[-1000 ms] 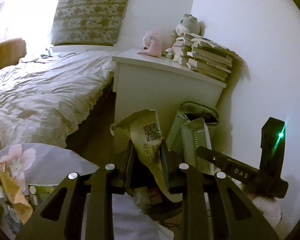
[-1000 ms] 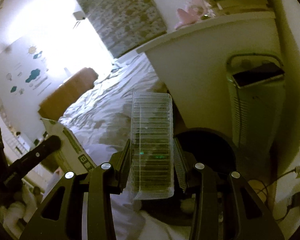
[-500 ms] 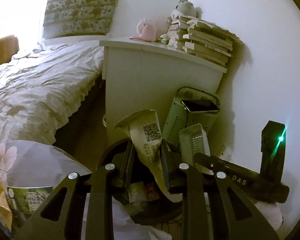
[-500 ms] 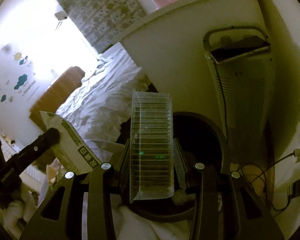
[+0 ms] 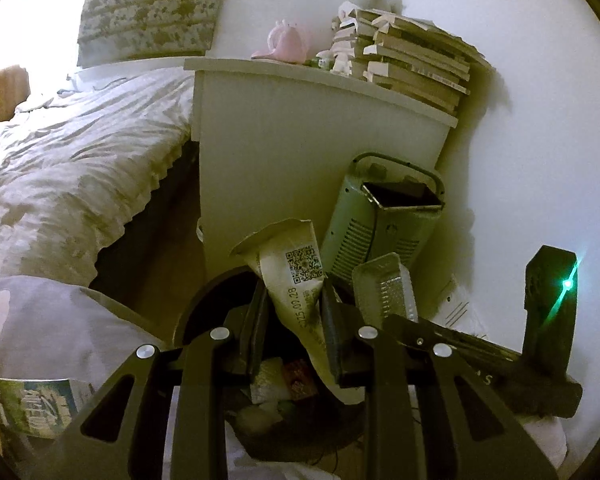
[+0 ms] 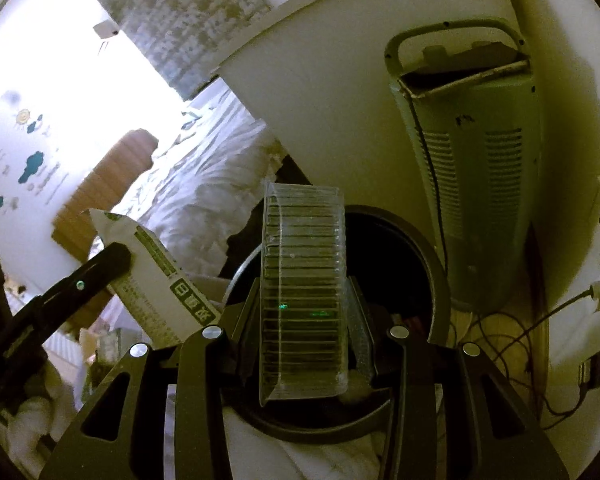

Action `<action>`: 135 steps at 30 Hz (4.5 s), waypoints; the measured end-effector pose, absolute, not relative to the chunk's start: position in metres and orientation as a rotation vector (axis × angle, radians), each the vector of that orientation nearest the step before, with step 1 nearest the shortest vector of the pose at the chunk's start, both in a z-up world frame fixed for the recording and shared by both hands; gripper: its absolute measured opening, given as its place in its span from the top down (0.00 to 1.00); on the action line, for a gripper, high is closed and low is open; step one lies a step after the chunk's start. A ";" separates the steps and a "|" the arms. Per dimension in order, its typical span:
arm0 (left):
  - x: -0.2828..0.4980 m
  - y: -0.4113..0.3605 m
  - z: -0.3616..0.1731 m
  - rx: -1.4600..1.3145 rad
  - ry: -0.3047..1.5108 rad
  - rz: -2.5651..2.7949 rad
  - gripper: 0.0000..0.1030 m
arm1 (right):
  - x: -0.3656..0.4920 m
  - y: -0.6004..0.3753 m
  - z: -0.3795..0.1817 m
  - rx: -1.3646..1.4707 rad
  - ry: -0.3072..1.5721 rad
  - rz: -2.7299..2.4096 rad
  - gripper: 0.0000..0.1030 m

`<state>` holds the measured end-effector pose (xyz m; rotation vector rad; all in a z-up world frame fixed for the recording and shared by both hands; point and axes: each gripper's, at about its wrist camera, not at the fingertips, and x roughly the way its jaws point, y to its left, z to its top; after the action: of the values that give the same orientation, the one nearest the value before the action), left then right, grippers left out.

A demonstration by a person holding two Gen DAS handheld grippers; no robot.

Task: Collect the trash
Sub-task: 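Carry both items to the black bin and open both tools to drop them, then grasp the red snack box with the left tool while the right tool grasps the brown paper bag, then carry the red box and paper bag over the black bin and open both tools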

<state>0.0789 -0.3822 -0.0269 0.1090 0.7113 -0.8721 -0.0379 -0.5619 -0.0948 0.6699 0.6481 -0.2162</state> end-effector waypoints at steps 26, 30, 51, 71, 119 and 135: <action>0.068 -0.344 0.003 0.069 0.620 -0.832 0.27 | -0.036 -0.537 -0.072 0.654 0.637 -0.170 0.30; 0.068 -0.315 0.009 0.044 0.616 -0.803 0.26 | -0.026 -0.515 -0.063 0.622 0.648 -0.129 0.28; 0.172 -0.037 -0.037 0.060 0.712 -0.396 0.23 | 0.104 -0.265 -0.011 0.234 0.790 0.349 0.27; 0.258 -0.045 -0.098 0.545 0.806 -0.727 0.11 | 0.195 -0.161 -0.072 0.078 1.005 0.459 0.68; 0.111 -0.223 0.006 0.011 0.663 -0.812 0.48 | 0.015 -0.457 0.022 0.551 0.516 0.106 0.89; 0.092 -0.356 -0.035 0.088 0.757 -0.953 0.48 | -0.024 -0.563 -0.047 0.683 0.554 -0.088 0.88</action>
<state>0.0916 -0.3557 -0.0355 0.0877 0.7573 -0.9529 -0.0235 -0.5629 -0.0467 0.6825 0.5539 -0.0876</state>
